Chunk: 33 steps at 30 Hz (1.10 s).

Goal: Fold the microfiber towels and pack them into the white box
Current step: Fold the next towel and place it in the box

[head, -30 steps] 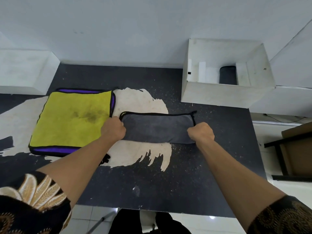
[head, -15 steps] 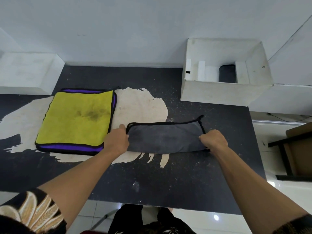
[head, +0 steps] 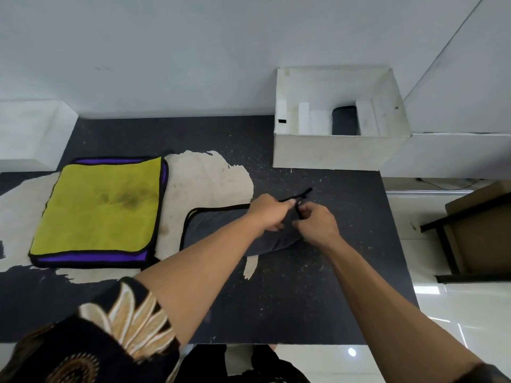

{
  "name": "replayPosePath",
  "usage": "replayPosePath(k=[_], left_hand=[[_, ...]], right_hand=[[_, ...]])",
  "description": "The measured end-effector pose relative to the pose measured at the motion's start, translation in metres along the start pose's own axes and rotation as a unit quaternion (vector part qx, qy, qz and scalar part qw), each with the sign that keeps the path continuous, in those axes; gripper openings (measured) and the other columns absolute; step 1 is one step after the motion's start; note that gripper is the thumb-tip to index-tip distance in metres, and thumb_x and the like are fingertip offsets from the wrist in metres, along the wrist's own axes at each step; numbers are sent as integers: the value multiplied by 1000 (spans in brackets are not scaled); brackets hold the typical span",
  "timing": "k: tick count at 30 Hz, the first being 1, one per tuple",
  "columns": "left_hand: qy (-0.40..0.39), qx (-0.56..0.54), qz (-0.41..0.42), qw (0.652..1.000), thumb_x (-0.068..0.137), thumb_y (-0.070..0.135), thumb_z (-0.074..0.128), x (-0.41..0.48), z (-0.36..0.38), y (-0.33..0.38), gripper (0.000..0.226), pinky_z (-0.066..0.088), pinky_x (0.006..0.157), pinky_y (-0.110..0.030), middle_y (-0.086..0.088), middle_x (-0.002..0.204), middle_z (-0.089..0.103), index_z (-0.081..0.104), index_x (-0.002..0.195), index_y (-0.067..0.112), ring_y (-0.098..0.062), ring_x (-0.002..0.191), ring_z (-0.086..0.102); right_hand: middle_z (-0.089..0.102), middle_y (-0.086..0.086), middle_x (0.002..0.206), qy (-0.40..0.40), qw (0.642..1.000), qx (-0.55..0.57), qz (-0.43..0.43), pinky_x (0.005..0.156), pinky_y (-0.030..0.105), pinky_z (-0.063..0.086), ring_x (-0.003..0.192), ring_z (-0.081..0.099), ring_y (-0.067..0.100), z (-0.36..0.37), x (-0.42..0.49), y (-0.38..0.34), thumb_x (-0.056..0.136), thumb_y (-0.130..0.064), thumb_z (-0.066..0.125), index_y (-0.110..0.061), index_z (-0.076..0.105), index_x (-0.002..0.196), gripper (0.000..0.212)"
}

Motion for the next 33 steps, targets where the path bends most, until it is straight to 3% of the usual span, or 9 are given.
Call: replayPosePath(k=[2,5,11,16,20,24,27,30,33], left_hand=[[-5,-42,-30,999,82,55,69,4,12,8,49,62,77,-38,-7,97,73,69,99,9,-22,84,72],[11,-37,-61,997,78,44,76,10,15,13,36,60,77,-38,-5,98,72,71,98,14,-24,89,69],[71,97,-49,992,80,14,70,15,3,16,17,63,68,-37,-12,93,70,69,95,6,-25,80,68],[97,92,-6,991,88,17,63,19,-7,15,21,63,65,-38,-13,99,67,64,104,3,-27,78,68],[109,113,22,987,92,22,61,19,-33,7,22,61,77,-44,-15,97,67,64,100,2,-30,86,66],[80,84,23,993,94,10,59,14,-69,-16,15,59,83,-46,-19,96,64,62,101,-3,-31,92,64],[83,66,11,994,92,4,59,6,-100,-37,5,57,75,-40,-14,82,59,62,89,1,-27,79,60],[108,63,1,992,89,5,64,2,-128,-60,15,56,71,-41,-12,75,59,60,75,6,-27,75,60],[138,86,1,987,88,12,69,-3,-150,-83,18,42,63,-28,-5,69,55,60,73,5,-22,69,54]], right_hand=[[70,3,115,-18,999,4,-39,90,38,53,108,64,24,2,-6,-4,84,-12,67,-19,65,122,39],[69,-2,120,-38,996,16,-78,89,32,50,113,62,19,6,-12,0,85,-8,65,-19,64,127,43],[71,-7,96,-22,994,21,-110,75,26,46,92,64,14,9,-20,9,87,-19,70,-25,69,99,14],[63,-9,76,-2,995,0,-100,64,27,43,76,61,14,8,-22,5,86,-29,70,-30,58,82,12],[56,-13,74,-39,989,-19,-139,63,22,38,74,56,11,21,-28,-13,86,-29,71,-25,62,91,11],[57,-10,79,-70,980,-37,-185,67,21,38,78,56,11,46,-39,-40,87,-28,72,-20,66,105,21],[60,-8,82,-97,972,-54,-209,70,24,40,82,59,14,74,-46,-61,86,-26,72,-20,66,111,26],[65,-4,89,-117,964,-73,-228,72,26,42,89,62,19,104,-51,-77,87,-23,70,-20,66,116,29],[70,3,105,-124,958,-90,-241,78,27,47,100,63,23,134,-55,-92,89,-22,67,-18,64,122,33]])
Point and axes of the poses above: each hand's wrist, its own x-axis towards the middle knuckle, its own z-axis out of the palm, y = z × x, the point moved 5 cm from there along x, towards the middle knuckle
